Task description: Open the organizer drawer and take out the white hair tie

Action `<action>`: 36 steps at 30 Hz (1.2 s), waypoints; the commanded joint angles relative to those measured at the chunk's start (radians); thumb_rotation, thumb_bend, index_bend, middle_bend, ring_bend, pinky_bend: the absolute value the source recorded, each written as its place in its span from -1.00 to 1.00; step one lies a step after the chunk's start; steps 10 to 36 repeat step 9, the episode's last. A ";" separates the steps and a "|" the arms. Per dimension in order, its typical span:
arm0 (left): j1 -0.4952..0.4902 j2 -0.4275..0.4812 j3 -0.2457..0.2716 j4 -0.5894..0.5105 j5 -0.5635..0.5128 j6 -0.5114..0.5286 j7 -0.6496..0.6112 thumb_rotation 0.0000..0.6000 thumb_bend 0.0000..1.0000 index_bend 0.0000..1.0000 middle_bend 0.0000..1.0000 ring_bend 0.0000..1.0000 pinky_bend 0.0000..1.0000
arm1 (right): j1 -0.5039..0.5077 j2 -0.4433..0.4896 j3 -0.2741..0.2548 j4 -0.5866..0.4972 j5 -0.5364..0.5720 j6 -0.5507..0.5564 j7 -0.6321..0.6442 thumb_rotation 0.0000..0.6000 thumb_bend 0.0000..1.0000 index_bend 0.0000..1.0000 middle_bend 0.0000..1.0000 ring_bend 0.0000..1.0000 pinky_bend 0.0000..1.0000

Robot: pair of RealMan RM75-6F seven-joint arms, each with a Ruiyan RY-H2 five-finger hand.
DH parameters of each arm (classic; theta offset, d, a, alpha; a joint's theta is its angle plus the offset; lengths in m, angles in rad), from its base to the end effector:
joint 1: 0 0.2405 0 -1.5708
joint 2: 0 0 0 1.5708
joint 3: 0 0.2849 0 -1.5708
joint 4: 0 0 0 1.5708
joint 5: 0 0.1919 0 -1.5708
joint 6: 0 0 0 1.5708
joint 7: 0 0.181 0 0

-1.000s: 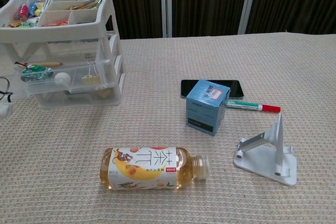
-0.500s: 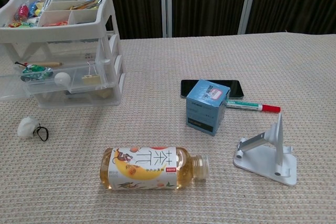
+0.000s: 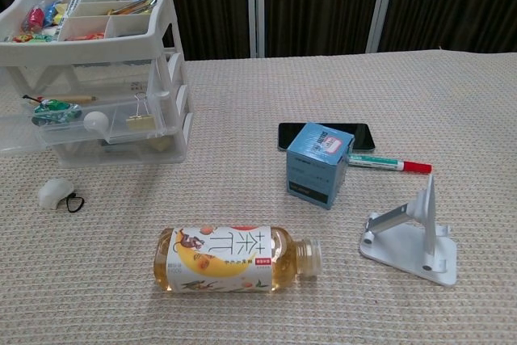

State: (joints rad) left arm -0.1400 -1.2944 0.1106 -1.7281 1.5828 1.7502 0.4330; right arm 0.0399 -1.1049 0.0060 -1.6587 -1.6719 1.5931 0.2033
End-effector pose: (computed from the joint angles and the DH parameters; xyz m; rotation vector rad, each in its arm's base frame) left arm -0.2709 0.1994 0.1415 -1.4247 -0.6671 -0.9262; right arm -0.2989 -0.1932 0.1881 1.3906 -1.0062 1.1830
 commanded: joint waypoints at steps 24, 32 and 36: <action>0.022 0.044 -0.008 -0.033 -0.055 -0.068 -0.036 1.00 -0.62 -1.00 -1.00 -1.00 -1.00 | -0.003 -0.014 0.023 0.022 0.016 0.017 -0.080 1.00 -0.99 -1.00 -1.00 -1.00 -1.00; 0.022 0.044 -0.008 -0.033 -0.055 -0.068 -0.036 1.00 -0.62 -1.00 -1.00 -1.00 -1.00 | -0.003 -0.014 0.023 0.022 0.016 0.017 -0.080 1.00 -0.99 -1.00 -1.00 -1.00 -1.00; 0.022 0.044 -0.008 -0.033 -0.055 -0.068 -0.036 1.00 -0.62 -1.00 -1.00 -1.00 -1.00 | -0.003 -0.014 0.023 0.022 0.016 0.017 -0.080 1.00 -0.99 -1.00 -1.00 -1.00 -1.00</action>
